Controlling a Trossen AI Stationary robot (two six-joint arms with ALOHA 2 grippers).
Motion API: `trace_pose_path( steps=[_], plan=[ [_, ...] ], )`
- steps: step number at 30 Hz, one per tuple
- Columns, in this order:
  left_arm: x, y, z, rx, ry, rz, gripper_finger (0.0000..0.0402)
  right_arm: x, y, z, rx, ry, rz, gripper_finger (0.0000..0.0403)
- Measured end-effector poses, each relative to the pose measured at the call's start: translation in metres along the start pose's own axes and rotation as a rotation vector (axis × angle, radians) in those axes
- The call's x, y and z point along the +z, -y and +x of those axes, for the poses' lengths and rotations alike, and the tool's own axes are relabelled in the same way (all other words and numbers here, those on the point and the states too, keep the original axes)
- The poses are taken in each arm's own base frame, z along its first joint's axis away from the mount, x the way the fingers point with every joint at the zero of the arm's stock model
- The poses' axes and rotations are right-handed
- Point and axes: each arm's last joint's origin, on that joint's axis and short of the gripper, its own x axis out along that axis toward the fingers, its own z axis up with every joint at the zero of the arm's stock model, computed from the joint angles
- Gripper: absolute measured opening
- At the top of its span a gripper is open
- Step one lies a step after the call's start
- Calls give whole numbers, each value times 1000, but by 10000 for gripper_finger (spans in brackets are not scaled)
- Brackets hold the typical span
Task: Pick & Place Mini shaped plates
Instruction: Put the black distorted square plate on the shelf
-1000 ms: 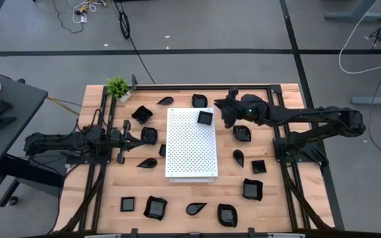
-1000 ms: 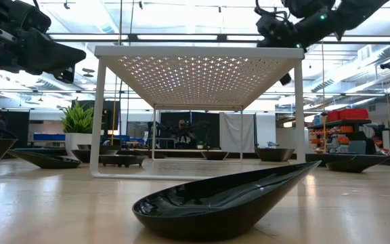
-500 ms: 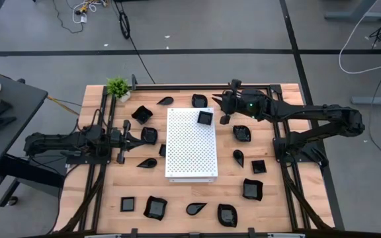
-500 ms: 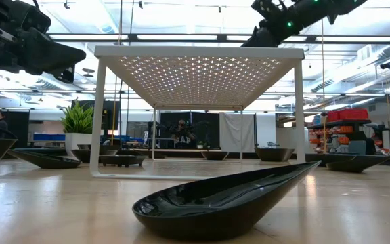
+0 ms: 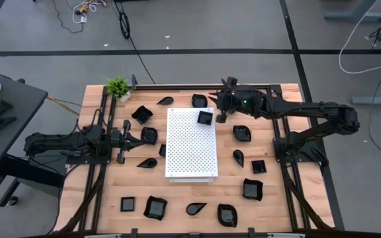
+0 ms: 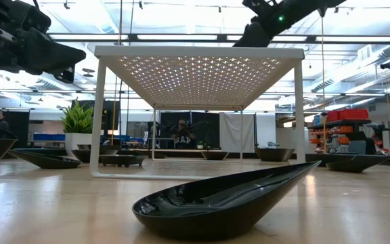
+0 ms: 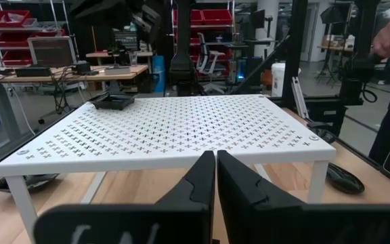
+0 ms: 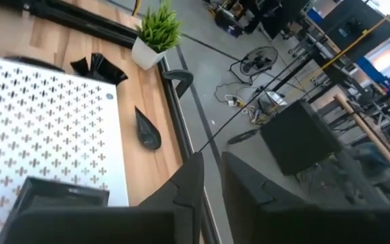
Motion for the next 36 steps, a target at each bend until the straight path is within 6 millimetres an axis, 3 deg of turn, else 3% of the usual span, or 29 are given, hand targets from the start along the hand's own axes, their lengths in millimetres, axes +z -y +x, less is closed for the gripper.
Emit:
trace_pose_path(
  steps=[17,36],
  plan=[
    [0,0,0,-1,0,0,21,16,12,15,41,-113,7,55],
    [0,0,0,0,0,0,21,-18,52,21,-38,-294,44,55]
  ],
)
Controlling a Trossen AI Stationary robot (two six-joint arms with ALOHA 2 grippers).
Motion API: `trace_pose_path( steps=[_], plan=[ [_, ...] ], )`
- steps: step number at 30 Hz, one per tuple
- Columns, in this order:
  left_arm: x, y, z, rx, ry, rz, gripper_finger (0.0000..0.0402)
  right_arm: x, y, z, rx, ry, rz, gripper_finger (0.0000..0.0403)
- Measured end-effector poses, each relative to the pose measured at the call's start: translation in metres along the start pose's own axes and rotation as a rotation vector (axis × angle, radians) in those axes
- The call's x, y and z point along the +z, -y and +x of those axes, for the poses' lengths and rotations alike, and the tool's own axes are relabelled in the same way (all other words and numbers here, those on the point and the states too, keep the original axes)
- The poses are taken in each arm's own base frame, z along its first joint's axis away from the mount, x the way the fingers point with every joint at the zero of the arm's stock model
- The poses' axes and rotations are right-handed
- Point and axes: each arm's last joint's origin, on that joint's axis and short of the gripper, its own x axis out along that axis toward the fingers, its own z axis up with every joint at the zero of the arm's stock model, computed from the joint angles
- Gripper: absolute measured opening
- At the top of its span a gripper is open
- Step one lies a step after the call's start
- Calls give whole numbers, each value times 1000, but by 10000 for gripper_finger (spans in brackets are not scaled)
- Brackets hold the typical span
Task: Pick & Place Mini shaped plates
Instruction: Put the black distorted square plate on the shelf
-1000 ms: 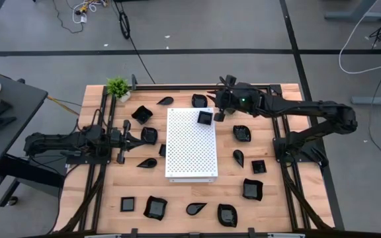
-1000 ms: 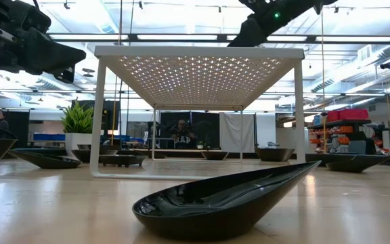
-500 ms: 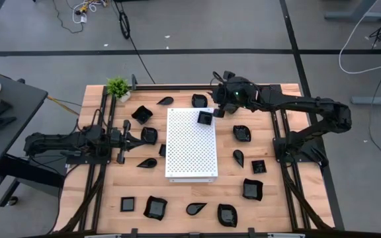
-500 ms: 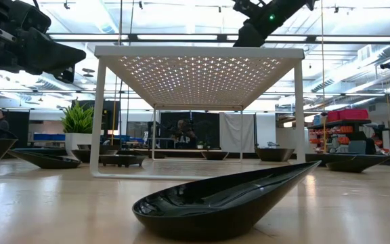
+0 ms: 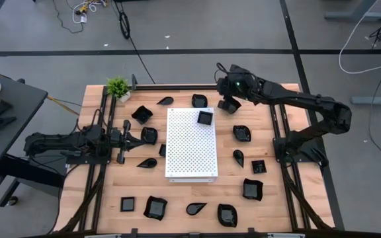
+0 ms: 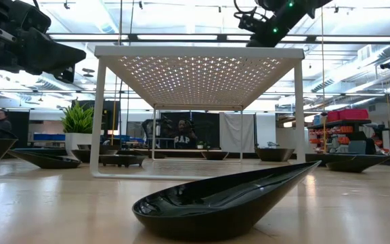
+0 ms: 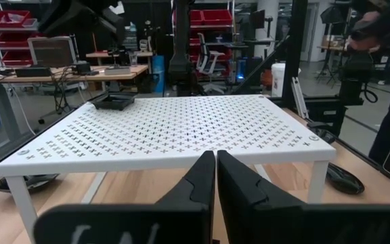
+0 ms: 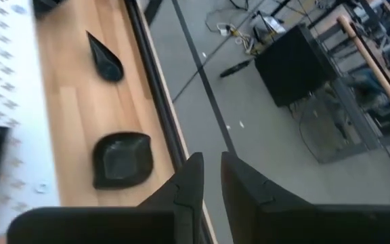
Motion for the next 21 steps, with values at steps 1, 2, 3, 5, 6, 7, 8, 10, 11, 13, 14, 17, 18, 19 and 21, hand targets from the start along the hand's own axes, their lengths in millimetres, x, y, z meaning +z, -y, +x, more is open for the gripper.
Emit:
trace_pose_path(
  steps=[1,2,3,5,6,7,8,10,11,13,14,17,18,19,21],
  plan=[
    [0,0,0,0,0,0,21,-2,2,1,-6,-9,5,55],
    [0,0,0,0,0,0,21,-3,5,2,-11,-17,10,55],
    [0,0,0,0,0,0,21,-5,7,2,-18,-27,16,55],
    [0,0,0,0,0,0,21,-10,12,4,-25,-51,23,55],
    [0,0,0,0,0,0,21,-12,15,5,-28,-65,23,55],
    [0,0,0,0,0,0,21,-15,17,5,-29,-81,24,55],
    [0,0,0,0,0,0,21,-18,20,6,-28,-96,26,55],
    [0,0,0,0,0,0,21,-24,24,7,-28,-130,34,55],
    [0,0,0,0,0,0,21,-27,27,8,-29,-148,37,55],
    [0,0,0,0,0,0,21,-33,31,8,-29,-183,42,55],
    [0,0,0,0,0,0,21,-35,32,9,-28,-199,41,55],
    [0,0,0,0,0,0,21,-41,35,10,-24,-227,21,55],
    [0,0,0,0,0,0,21,-43,34,10,-21,-234,10,55],
    [0,0,0,0,0,0,21,-45,32,12,-15,-243,-4,55],
    [0,0,0,0,0,0,21,-50,29,14,0,-263,-26,55]
  ],
)
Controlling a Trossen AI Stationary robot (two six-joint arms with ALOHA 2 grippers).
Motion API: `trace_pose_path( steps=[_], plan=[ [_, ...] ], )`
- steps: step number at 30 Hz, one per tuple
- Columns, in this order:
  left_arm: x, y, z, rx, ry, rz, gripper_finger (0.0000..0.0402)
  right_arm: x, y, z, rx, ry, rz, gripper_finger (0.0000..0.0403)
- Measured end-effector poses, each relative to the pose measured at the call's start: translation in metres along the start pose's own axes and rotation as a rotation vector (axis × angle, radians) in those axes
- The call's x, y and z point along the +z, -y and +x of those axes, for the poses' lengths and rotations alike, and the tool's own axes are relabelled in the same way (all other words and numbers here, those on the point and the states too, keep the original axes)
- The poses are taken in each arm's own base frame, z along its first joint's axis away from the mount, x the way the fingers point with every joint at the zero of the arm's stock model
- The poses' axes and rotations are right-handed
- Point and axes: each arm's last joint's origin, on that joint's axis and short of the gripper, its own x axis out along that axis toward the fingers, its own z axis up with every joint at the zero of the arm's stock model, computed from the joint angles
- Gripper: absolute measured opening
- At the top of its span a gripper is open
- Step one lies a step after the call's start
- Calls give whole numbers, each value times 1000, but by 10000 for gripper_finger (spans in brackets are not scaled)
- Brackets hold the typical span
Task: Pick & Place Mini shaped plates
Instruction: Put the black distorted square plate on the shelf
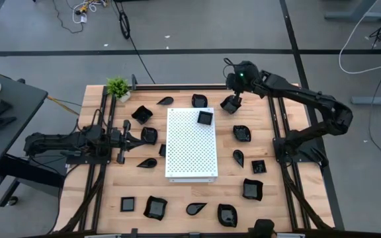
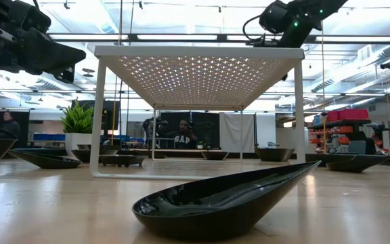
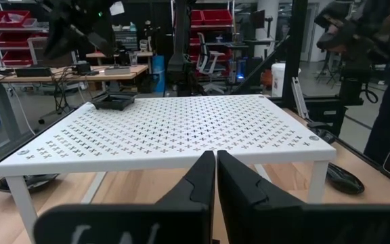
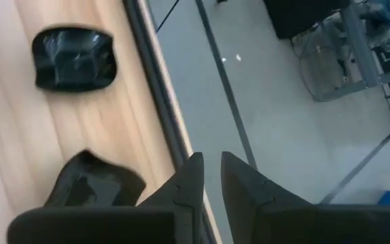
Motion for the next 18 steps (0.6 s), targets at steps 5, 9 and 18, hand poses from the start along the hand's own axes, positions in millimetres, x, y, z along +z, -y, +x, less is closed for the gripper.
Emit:
trace_pose_path(
  steps=[5,9,18],
  plan=[
    [0,0,0,0,0,0,21,-2,-12,5,15,9,-19,55],
    [0,0,0,0,0,0,21,-2,-15,8,10,33,-13,55],
    [0,0,0,0,0,0,21,6,-20,1,18,105,-1,55]
  ],
)
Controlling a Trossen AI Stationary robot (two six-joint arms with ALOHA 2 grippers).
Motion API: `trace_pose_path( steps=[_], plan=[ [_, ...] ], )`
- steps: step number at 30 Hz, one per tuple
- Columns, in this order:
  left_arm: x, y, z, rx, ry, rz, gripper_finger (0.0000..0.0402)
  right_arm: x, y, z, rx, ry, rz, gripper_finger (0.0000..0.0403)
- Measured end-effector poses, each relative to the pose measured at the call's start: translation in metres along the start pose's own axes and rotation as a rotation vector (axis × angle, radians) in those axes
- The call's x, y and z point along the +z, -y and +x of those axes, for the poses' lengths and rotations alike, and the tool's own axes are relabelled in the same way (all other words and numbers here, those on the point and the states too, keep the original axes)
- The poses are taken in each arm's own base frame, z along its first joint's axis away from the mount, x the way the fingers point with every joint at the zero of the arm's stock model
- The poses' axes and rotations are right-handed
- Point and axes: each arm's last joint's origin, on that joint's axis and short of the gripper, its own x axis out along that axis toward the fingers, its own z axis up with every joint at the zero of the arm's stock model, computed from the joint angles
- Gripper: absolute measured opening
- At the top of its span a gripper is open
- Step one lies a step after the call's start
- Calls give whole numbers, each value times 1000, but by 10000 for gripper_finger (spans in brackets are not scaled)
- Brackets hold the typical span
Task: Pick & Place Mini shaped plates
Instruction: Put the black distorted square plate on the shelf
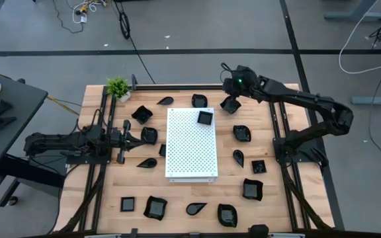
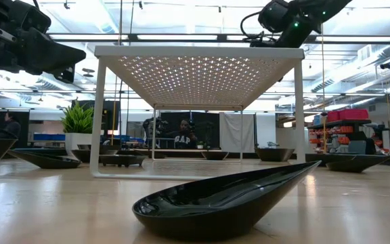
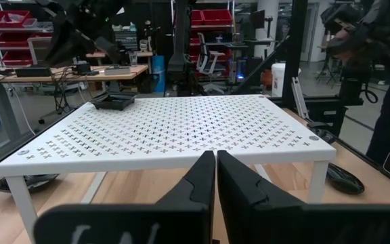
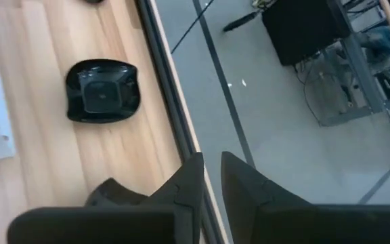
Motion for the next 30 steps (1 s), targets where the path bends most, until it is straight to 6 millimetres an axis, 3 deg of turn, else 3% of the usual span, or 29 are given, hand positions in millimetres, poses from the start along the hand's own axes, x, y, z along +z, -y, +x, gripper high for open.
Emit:
trace_pose_path(
  steps=[19,30],
  plan=[
    [0,0,0,0,0,0,21,1,-23,-41,71,-15,-15,55],
    [0,0,0,0,0,0,21,-33,-56,-40,136,-71,-8,55]
  ],
)
